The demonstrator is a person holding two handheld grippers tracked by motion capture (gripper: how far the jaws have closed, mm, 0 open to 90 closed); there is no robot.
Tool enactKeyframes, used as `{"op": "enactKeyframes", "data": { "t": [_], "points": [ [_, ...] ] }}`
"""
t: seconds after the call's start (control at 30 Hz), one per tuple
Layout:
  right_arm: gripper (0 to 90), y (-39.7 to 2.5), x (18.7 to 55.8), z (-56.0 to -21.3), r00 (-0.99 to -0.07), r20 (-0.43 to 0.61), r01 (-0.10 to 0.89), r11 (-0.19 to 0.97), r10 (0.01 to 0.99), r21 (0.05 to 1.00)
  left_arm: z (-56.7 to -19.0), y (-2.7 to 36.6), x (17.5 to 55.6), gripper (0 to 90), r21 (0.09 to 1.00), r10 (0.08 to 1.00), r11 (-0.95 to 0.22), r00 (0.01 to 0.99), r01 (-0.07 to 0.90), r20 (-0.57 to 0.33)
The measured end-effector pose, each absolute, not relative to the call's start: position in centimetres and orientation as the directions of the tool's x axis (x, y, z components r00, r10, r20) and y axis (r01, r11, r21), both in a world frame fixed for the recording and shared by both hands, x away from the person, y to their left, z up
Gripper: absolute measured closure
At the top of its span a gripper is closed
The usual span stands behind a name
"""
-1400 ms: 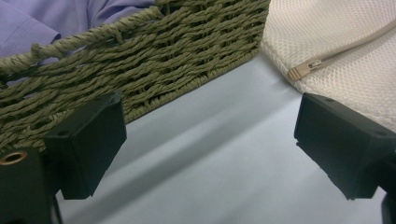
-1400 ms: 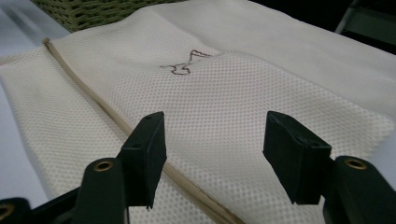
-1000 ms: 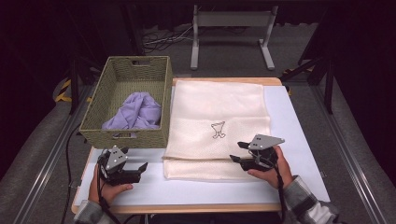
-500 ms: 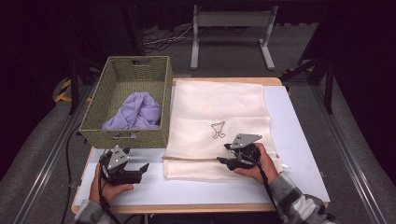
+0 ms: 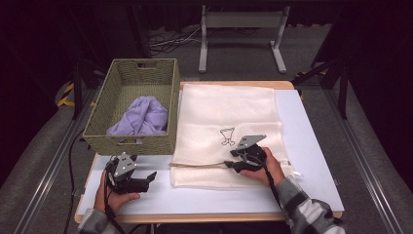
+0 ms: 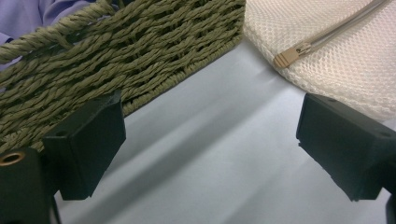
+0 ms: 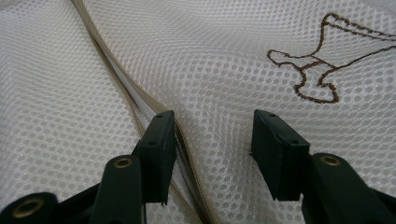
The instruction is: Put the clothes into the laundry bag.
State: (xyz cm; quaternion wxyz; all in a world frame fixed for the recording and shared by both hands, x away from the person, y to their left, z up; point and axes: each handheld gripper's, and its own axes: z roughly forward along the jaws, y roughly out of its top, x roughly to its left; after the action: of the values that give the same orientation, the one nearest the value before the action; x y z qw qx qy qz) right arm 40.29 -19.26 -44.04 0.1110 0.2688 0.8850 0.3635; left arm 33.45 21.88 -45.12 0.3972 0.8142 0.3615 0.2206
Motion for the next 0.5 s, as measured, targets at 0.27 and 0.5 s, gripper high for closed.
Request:
{"op": "enactKeyframes", "data": {
  "t": [0.27, 0.5],
  "points": [
    [68.0, -19.32, 40.68, -43.93, -0.823, -0.002, 0.409, 0.595, 0.568, 0.692, -45.19, 21.79, 33.51, 9.0, 0.801, 0.758, -0.431, 0.648, 0.415, 0.072],
    [84.6, -19.12, 40.58, -43.95, -0.804, -0.07, 0.388, 0.609, 0.591, 0.692, -45.05, 21.87, 33.49, 9.2, 0.805, 0.759, -0.429, 0.647, 0.409, 0.075]
  ]
}}
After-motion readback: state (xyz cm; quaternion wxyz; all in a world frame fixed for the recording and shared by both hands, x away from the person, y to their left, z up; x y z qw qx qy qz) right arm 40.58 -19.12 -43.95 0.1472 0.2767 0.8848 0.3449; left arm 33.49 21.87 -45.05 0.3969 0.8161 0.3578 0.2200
